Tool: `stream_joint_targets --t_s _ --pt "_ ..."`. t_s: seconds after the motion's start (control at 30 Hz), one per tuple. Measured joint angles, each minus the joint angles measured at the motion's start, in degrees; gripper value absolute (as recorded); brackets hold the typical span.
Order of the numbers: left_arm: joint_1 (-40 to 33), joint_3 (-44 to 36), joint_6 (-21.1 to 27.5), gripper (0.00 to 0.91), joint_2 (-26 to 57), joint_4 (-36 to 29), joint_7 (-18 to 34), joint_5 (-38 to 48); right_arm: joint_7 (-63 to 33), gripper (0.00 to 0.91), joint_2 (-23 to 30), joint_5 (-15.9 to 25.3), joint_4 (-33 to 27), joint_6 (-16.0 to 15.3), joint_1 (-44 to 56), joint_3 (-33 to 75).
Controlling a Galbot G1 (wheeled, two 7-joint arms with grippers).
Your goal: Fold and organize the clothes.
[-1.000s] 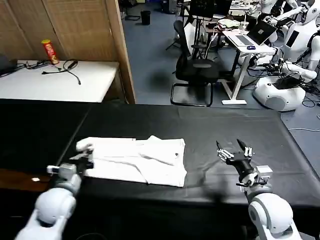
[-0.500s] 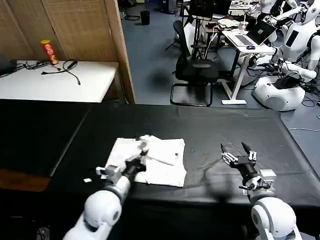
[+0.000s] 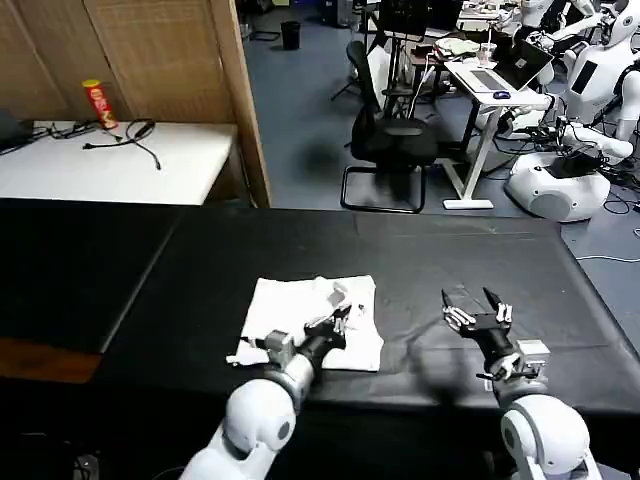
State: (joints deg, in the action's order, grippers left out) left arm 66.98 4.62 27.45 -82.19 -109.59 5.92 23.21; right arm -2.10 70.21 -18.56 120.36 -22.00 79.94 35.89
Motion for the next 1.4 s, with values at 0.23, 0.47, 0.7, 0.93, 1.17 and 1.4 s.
stream_joint_targets --t_s 0.23,0.47,0.7,0.93,1.17,1.4 --pt "-0.54 -0.28 -0.22 0.878 -2.42 2.01 -0.07 3.34 0.76 0.878 -1.41 -0.44 -0.97 -0.13 -1.16 -1.95" --pt "-2.26 1.89 -0.16 0.878 -3.06 -0.27 2.98 16.41 2.59 0.878 -3.53 -1.19 -1.24 -0.17 -1.22 -4.99" --pt "-4.05 6.87 -2.72 0.878 1.65 -0.52 0.23 11.3 4.22 0.878 -4.73 -0.88 -1.42 -0.4 -2.91 -10.42" --pt "-2.47 10.99 -4.6 0.878 6.67 -0.43 -0.81 4.45 2.4 0.878 -4.67 -3.08 -2.91 -1.21 -4.38 -15.57" --pt "-0.24 12.03 -5.48 0.878 7.08 0.28 -0.99 1.31 -0.8 0.878 -1.2 -11.09 -7.09 -3.68 -7.58 -17.15" --pt "1.39 13.18 -5.8 0.878 7.81 0.28 -0.96 0.78 -0.9 0.663 2.07 -15.18 -10.97 -4.02 -9.92 -17.21"
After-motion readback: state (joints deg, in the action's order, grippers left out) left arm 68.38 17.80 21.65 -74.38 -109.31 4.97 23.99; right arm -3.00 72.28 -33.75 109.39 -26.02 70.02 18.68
